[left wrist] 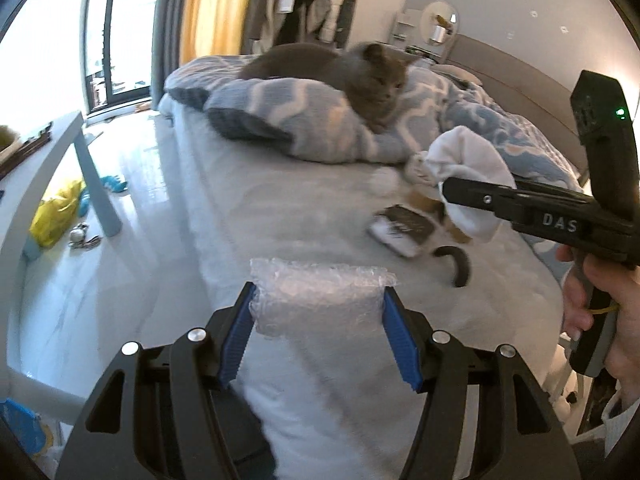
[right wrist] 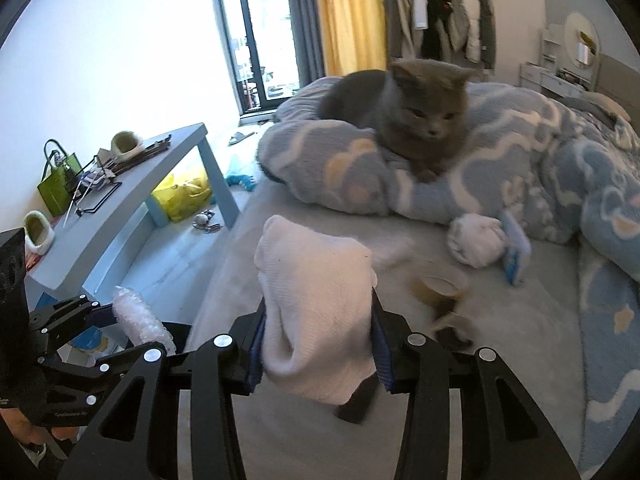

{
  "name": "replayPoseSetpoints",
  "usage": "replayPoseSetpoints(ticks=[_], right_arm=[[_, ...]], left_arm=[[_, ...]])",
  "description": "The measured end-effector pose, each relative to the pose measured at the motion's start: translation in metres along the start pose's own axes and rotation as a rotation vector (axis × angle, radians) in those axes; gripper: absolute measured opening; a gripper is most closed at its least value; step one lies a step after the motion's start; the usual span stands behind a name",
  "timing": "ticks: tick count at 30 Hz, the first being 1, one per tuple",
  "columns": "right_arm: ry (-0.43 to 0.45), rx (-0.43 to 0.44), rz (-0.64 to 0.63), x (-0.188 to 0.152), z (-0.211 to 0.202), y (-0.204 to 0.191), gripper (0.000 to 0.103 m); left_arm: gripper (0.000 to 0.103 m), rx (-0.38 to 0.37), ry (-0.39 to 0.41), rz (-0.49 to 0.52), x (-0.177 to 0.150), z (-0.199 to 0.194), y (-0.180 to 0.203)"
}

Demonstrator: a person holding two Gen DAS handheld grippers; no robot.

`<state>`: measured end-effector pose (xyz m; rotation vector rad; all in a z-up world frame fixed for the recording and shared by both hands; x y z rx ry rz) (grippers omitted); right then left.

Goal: Collect trash
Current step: 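Carry the bubble wrap and sock over the black trash bin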

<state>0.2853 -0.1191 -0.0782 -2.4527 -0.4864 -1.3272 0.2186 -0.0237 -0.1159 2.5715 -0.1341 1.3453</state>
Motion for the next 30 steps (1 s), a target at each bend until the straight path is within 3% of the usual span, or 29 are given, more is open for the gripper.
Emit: replayPoseSetpoints(ticks=[18,30], right_arm=[[-0.047,0.165,-0.053,0.005,0.045,-0.127,0.044],[-0.134,0.231,-0.070,-0.011,0.077,-0.190,0.044]], left_arm=[[0.065,0.175,-0.130,-0.033,-0.045,-0.016,-0.108],[0.065,0.144,-0.285,-0.086,-0.090,-0.014,-0.142]])
Point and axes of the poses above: each gripper's, at about its wrist camera, not at the fingertips, and z roughly the way its jaws point, y to its right, x to its top, the point moved 9 cm from there along z, roughly the way its jaws point, and after that the axes turned 11 degrees about y, right-handed, at the moved point
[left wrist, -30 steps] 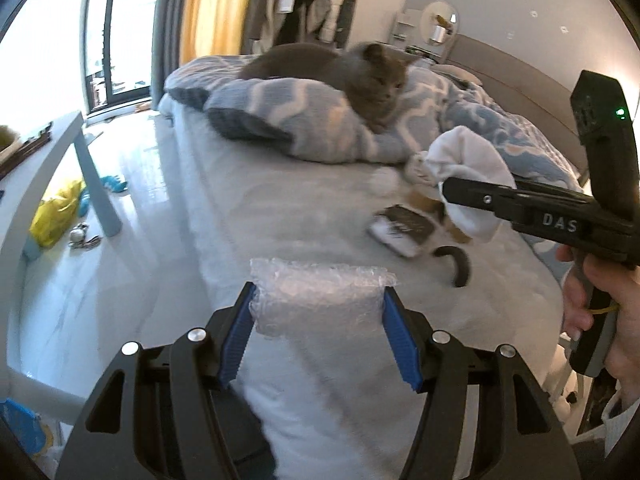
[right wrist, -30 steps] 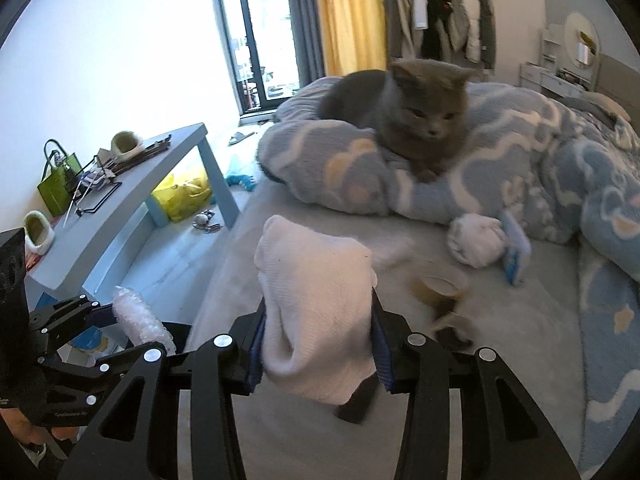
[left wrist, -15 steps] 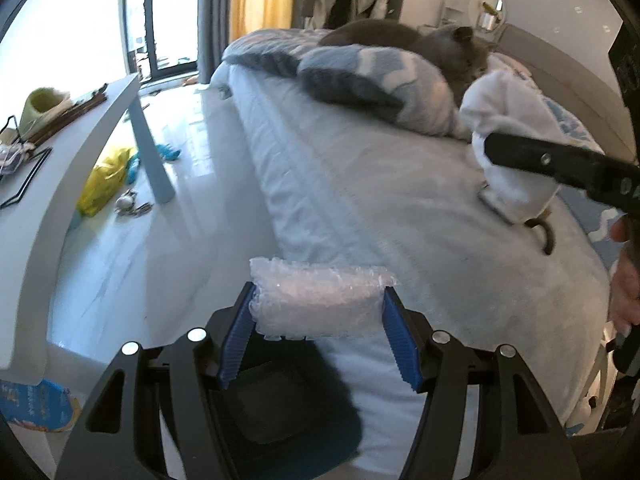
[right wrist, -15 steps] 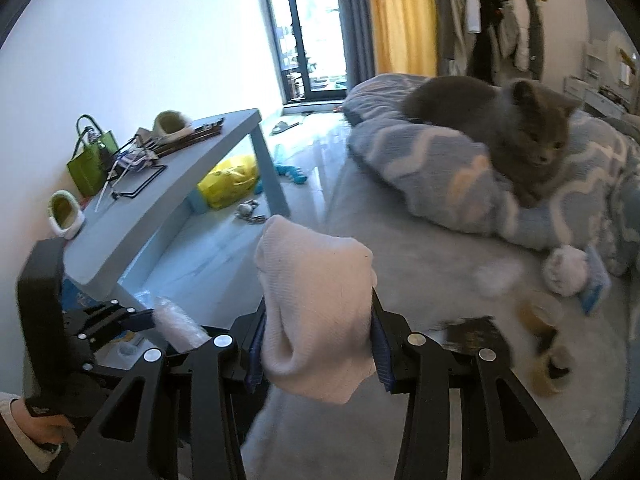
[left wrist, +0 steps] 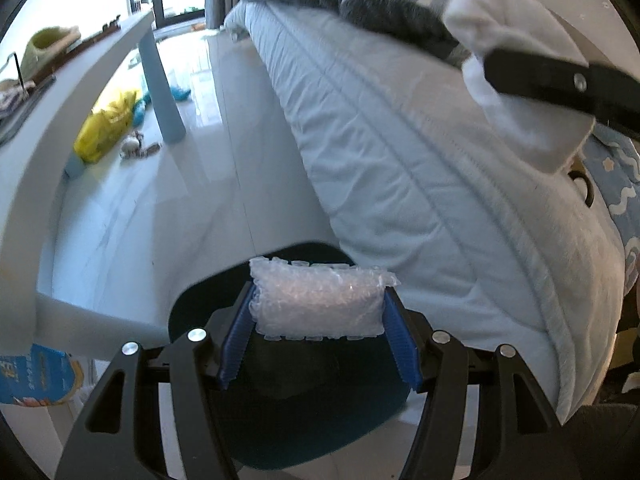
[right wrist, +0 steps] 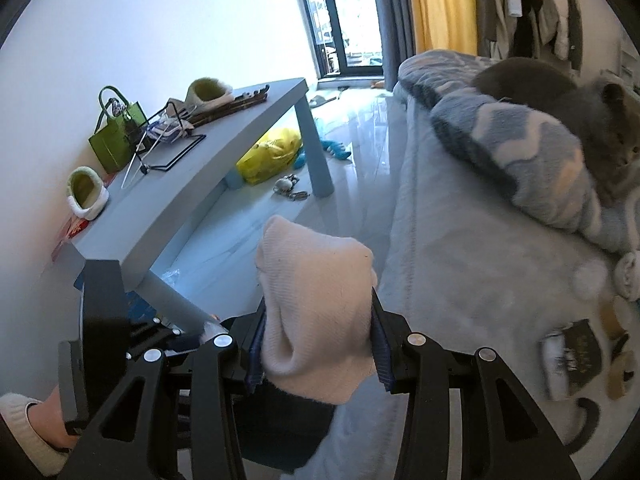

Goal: Collect trash
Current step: 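Carry the bubble wrap and sock over the black trash bin, then open the left tool over the bin while the right tool drops the sock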

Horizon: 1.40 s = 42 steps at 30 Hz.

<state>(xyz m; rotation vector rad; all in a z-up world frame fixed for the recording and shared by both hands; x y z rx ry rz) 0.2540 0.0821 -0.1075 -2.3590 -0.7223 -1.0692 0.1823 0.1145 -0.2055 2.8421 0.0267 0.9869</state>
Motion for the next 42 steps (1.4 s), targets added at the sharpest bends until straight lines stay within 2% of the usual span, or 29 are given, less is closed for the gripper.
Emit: replayPoseSetpoints(ticks=[7,10,15,18,21,25,33,42], right_arm=[[-0.073,0.006,-0.003,-0.014,0.027,-0.018,0.044],[-0.098,0.006,-0.002,-0.021,0.035,-0.021,0.044],[-0.135,0.010,0.007,-0.029,0.046,-0.025,0.044],[-0.153,0.012,0.011,-0.033,0.053,-0.027,0.044],[-0.176,0.012,0.016,-0.039,0.062,-0.029,0.044],[-0.205,0.013,0.017,-0.048,0.074,-0.032,0.044],[-0.260,-0.010,-0.006,-0.067,0.096,-0.039,0.044],[-0.311,-0.022,-0.027,-0.086,0.114,-0.043,0.044]], left_arm=[[0.065,-0.026,-0.147,-0.059,-0.036,0.017,-0.018],[0.065,-0.033,-0.177,-0.080,-0.046,0.019,-0.025],[0.065,-0.041,-0.198,-0.091,-0.050,0.020,-0.031],[0.068,-0.050,-0.199,-0.091,-0.051,0.019,-0.033],[0.076,-0.064,-0.200,-0.095,-0.052,0.019,-0.033],[0.076,-0.064,-0.207,-0.086,-0.055,0.018,-0.037],[0.073,-0.015,-0.142,-0.094,-0.047,-0.001,-0.060],[0.059,0.028,0.038,-0.109,-0.012,-0.036,-0.083]])
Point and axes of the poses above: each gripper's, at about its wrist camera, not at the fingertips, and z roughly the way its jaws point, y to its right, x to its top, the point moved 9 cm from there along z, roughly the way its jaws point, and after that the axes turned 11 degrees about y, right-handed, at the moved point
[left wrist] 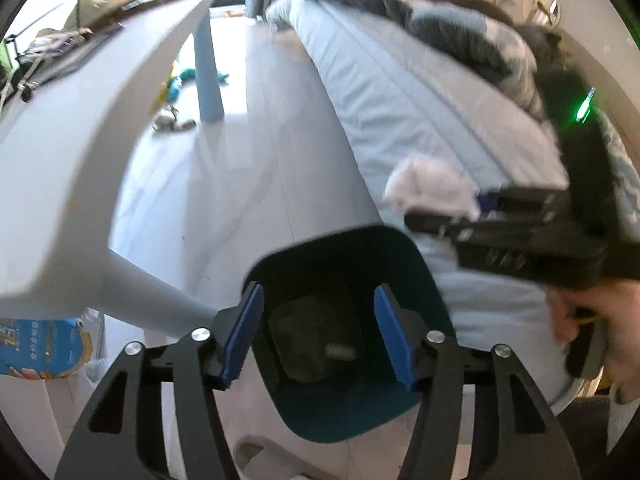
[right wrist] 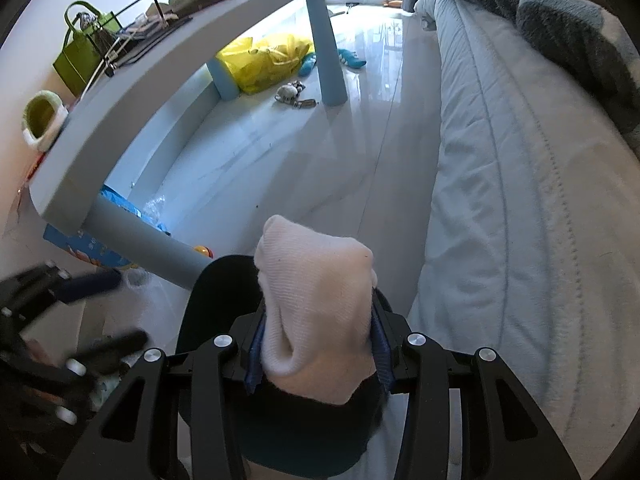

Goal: Collect trash
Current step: 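Open the left tool over the bin while the right tool drops the sock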

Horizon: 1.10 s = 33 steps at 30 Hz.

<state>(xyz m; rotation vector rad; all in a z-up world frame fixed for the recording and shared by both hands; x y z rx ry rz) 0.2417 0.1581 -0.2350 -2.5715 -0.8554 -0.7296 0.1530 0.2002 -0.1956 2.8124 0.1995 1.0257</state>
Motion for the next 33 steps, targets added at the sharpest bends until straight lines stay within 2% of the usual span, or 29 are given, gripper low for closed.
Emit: replayPoseSetpoints(ticks=[9,16,20,26,28,30,33], right_arm=[[-0.052,0.001,-0.034,-0.014,0.025,-0.016,0.044],[-0.136,0.022,-0.068,-0.046,0.051,-0.035,0.044],[-0.178,0.025,-0.098,-0.064,0.061,-0.042,0.044],[-0.229,0.014,-0.127,-0.087,0.071,-0.046,0.044],[-0.249,0.015,-0.147,-0.095,0.073,-0.048,0.050],[-0.260,0.020,-0.159,-0.100,0.074,-0.051,0.061],[-0.258,0.023,-0.171,-0.102,0.069,-0.054,0.064]], left_arm=[[0.054,0.030,0.203,-0.020,0.046,-0.043,-0.016],[0.054,0.021,0.279,-0.064,0.069,-0.060,-0.014],[0.054,-0.002,0.306,-0.070,0.074,-0.071,-0.011],[0.053,0.009,0.348,-0.058,0.086,-0.083,-0.010],[0.053,0.014,0.364,-0.057,0.091,-0.087,-0.011],[0.053,0.013,0.376,-0.057,0.095,-0.091,-0.010],[0.053,0.013,0.396,-0.052,0.101,-0.098,-0.008]])
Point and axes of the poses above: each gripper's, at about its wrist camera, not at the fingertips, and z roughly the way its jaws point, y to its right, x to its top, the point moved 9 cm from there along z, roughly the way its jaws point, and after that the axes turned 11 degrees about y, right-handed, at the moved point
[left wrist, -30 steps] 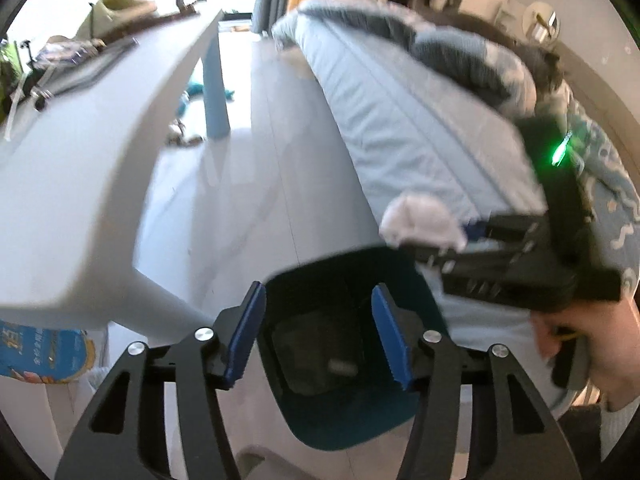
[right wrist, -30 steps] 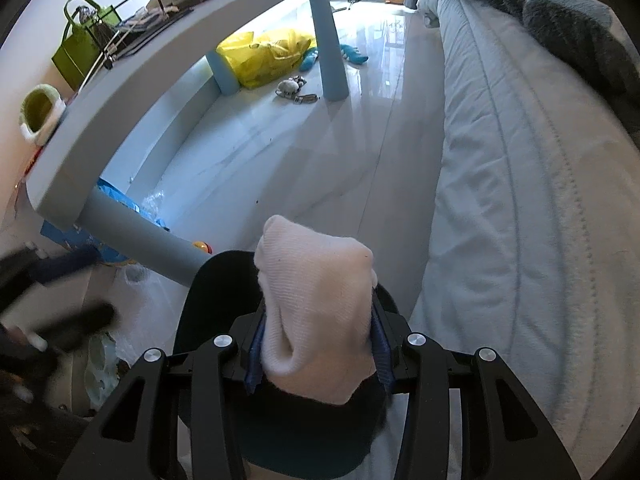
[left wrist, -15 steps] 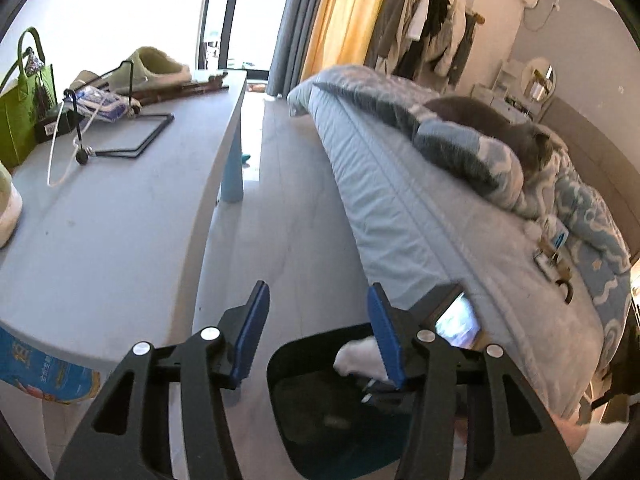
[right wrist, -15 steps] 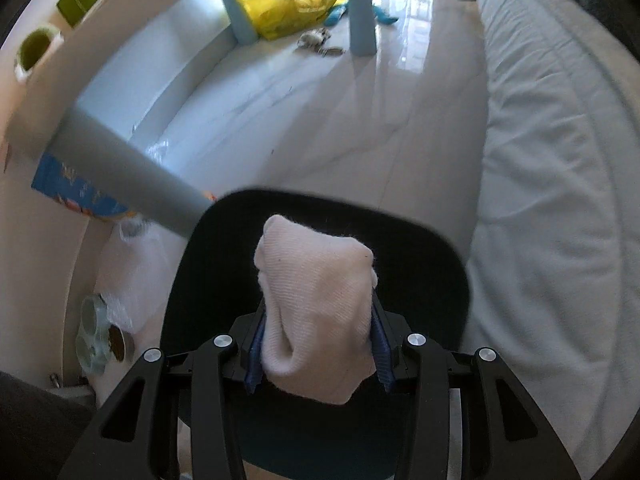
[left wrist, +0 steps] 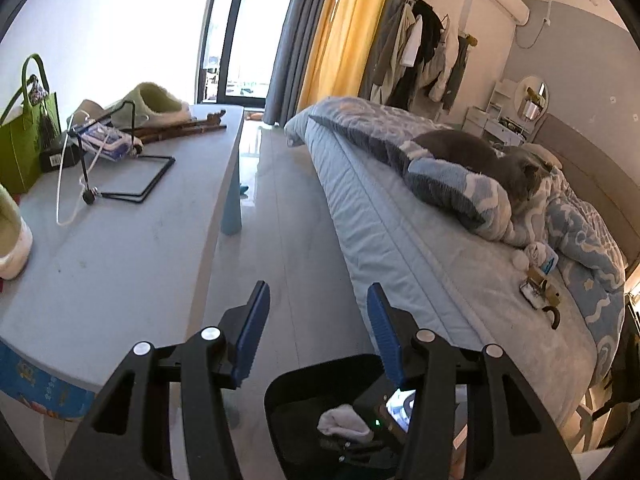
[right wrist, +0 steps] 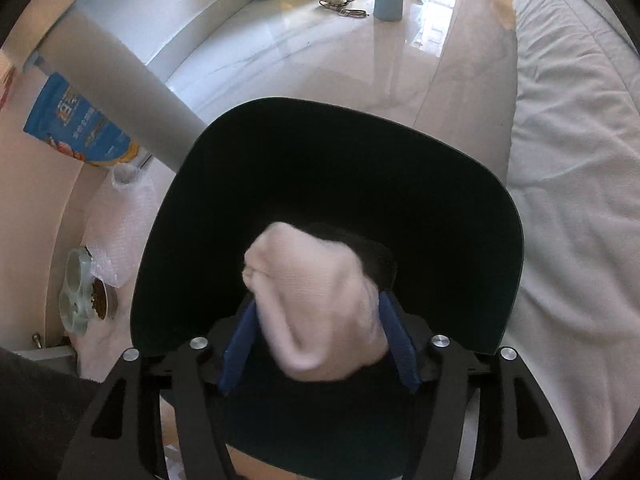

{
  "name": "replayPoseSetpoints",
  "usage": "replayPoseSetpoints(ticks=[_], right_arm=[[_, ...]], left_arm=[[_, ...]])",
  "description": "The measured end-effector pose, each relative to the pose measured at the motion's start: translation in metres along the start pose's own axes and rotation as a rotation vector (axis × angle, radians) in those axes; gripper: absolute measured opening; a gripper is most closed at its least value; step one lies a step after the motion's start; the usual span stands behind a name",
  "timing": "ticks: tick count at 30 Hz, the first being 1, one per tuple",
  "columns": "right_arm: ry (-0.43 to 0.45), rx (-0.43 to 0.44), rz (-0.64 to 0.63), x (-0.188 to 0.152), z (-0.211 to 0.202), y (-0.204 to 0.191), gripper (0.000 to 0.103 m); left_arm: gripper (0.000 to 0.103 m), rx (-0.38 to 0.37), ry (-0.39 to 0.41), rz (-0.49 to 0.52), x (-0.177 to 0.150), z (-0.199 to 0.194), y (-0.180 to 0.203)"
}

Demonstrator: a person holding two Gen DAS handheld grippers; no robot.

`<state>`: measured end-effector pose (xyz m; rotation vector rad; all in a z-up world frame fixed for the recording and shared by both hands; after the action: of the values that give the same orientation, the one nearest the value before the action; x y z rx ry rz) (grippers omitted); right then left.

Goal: Collect trash
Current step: 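Open the left tool over the bin while the right tool drops the sock, then grasp the black remote with the right tool while the left tool grasps the Face tissue pack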

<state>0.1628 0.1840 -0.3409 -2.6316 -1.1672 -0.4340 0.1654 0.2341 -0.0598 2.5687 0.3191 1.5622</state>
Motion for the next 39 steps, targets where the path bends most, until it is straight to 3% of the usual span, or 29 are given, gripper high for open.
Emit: replayPoseSetpoints(ticks=[8,13,22,39], right_arm=[[0.116,0.037,-0.002,0.016,-0.044,0.000,0.068],[0.209,0.060,0.001,0.027,-0.081,0.006,0.068],[0.381,0.051,-0.005,0.039,-0.151,0.027,0.069],[0.561,-0.139,0.160,0.004,-0.231,0.144,0.070]], left_arm=[[0.061,-0.029,0.056,0.054,0.018,-0.007,0.030],[0.074,-0.057,0.082,0.099,0.023,-0.006,0.054],[0.088,-0.094,0.104,0.118,0.029,0.000,0.088],[0.095,-0.185,0.089,0.185,0.013,0.025,0.171]])
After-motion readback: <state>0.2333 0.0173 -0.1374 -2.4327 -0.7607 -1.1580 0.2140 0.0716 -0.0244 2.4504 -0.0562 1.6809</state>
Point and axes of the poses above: each gripper's, at about its wrist camera, not at the fingertips, and z roughly the way its jaws point, y to its right, x to its top, the point moved 9 cm from there along z, roughly the way its jaws point, and after that the axes turned 11 degrees about y, right-handed, at the moved point
